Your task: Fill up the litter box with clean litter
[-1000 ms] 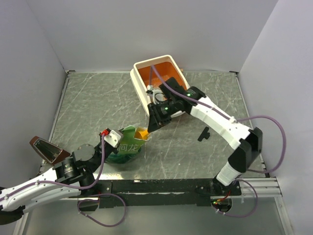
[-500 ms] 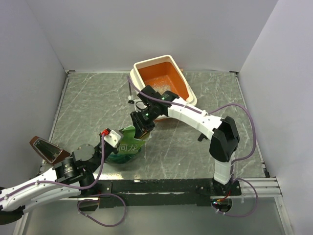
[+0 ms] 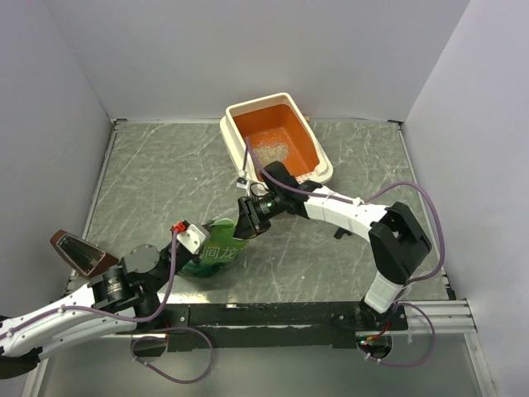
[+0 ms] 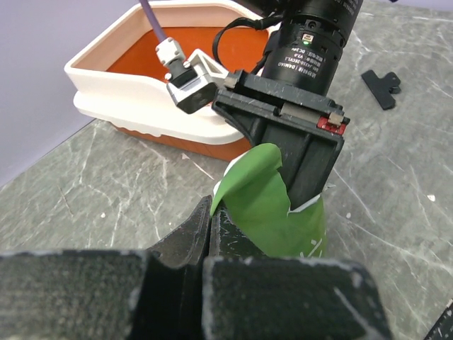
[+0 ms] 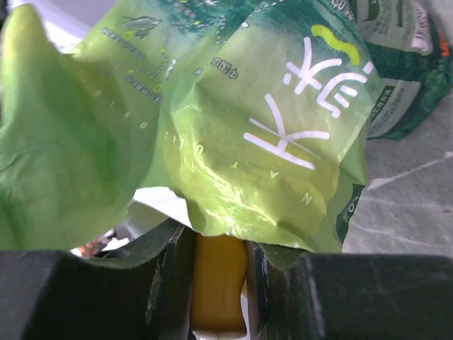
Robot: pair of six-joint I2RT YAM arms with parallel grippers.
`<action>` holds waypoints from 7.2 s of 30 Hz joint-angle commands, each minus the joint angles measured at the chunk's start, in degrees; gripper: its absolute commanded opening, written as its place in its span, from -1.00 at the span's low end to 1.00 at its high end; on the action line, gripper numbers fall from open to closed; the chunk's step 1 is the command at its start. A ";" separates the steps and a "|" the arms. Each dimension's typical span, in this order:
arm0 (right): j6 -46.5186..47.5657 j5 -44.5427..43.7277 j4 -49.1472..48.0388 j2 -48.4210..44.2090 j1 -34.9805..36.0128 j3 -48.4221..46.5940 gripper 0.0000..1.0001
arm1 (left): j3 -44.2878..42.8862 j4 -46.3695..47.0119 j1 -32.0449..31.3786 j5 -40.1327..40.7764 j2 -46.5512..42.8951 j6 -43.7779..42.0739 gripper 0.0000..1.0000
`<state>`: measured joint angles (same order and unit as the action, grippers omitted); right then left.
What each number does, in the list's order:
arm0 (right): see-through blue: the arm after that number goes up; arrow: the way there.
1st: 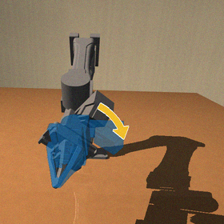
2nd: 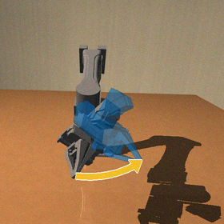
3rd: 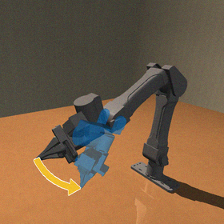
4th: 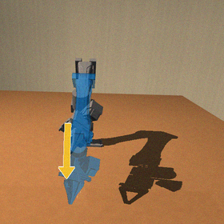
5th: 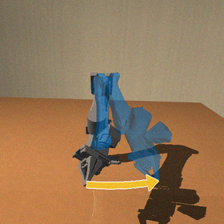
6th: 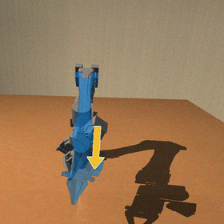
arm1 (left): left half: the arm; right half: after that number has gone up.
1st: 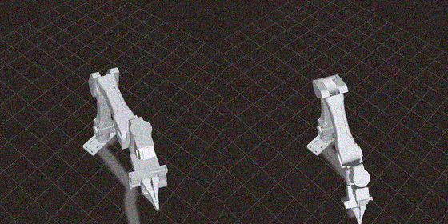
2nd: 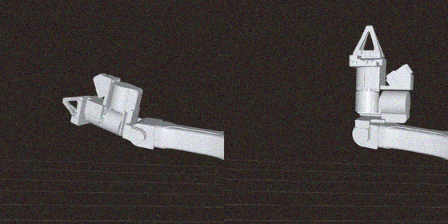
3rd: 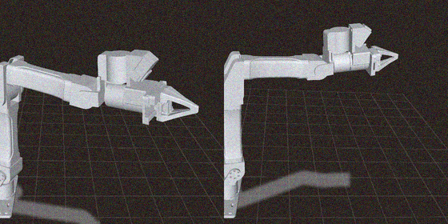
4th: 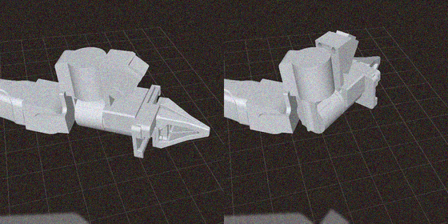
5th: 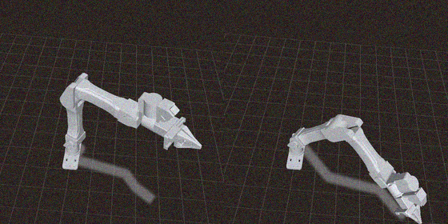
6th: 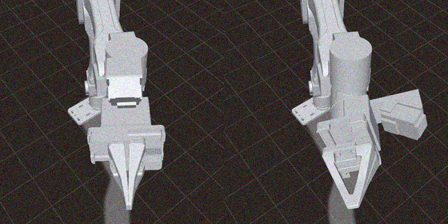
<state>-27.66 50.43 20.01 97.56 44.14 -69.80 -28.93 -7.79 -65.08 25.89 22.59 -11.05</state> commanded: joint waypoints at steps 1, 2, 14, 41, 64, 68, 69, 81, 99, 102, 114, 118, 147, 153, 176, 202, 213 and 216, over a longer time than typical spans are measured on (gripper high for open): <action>-4.41 8.62 -9.62 -3.86 -1.77 7.47 -1.00 | -0.78 3.66 0.04 -1.10 -0.62 0.41 -0.98; -5.03 9.50 -11.90 -4.48 -1.95 8.79 -1.00 | -0.69 3.66 0.04 -1.89 -0.36 0.41 -0.99; -21.19 18.91 -42.04 -11.24 -7.75 24.35 -1.00 | -0.52 3.84 0.04 -4.71 2.11 0.59 -0.98; -22.88 21.72 -42.34 -33.31 -27.52 43.07 -1.00 | 0.89 5.24 0.04 -8.49 4.30 0.24 -0.98; -38.53 20.59 -57.20 -47.80 -32.19 58.90 -1.00 | 1.51 6.30 -0.05 -8.40 2.38 -0.29 -0.99; -41.48 20.92 -63.65 -46.06 -32.19 59.95 -1.00 | 1.51 6.39 0.04 -8.23 2.11 -0.38 -0.98; -43.16 20.76 -66.56 -45.45 -32.36 60.91 -1.00 | 1.33 6.12 0.04 -8.22 2.02 -0.03 -0.98; -48.99 20.32 -73.65 -44.90 -31.66 60.05 -1.00 | 1.68 6.47 0.04 -7.08 0.53 -0.46 -0.98; -42.30 13.29 -43.66 -58.01 -31.75 48.10 -1.00 | 1.42 7.35 0.04 0.12 -4.83 -1.08 -0.98; -43.18 10.40 -42.60 -57.48 -31.75 45.81 -1.00 | 1.59 7.35 0.04 1.09 -5.89 -1.17 -0.98; -53.46 -4.11 -55.07 -45.72 -31.84 40.89 -1.00 | 1.51 7.35 0.04 -0.58 -6.24 -0.73 -0.98; -53.99 -8.67 -59.11 -39.83 -32.54 37.46 -1.00 | 1.59 7.35 0.04 -0.49 -7.12 -0.90 -0.98; -5.59 -40.22 -0.79 -6.17 -31.93 -10.94 -1.00 | 1.59 7.35 0.04 -0.40 -5.36 -0.82 -0.98; 7.86 -55.59 12.41 -0.97 -23.59 -24.40 -1.00 | 1.59 7.35 0.04 0.12 -4.84 -0.90 -0.98; 18.61 -54.59 18.65 -26.88 -6.79 -14.58 -1.00 | 1.51 7.35 0.13 0.39 -2.81 -0.91 -0.98; 10.43 -18.36 34.49 -39.29 -6.79 -7.11 -1.00 | 0.89 6.56 0.13 0.92 -3.34 -0.46 -0.98; 10.96 -12.74 30.09 -26.12 -6.08 -9.21 -1.00 | 0.89 6.65 0.13 -0.93 -3.34 -0.20 -0.98; 10.70 -11.15 29.82 -21.11 -5.38 -10.53 -1.00 | 0.89 6.74 0.13 -1.37 -3.34 -0.03 -0.98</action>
<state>-16.29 34.54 51.29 72.40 37.50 -77.69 -26.68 -4.23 -64.95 26.17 19.38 -12.29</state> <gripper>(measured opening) 0.340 0.012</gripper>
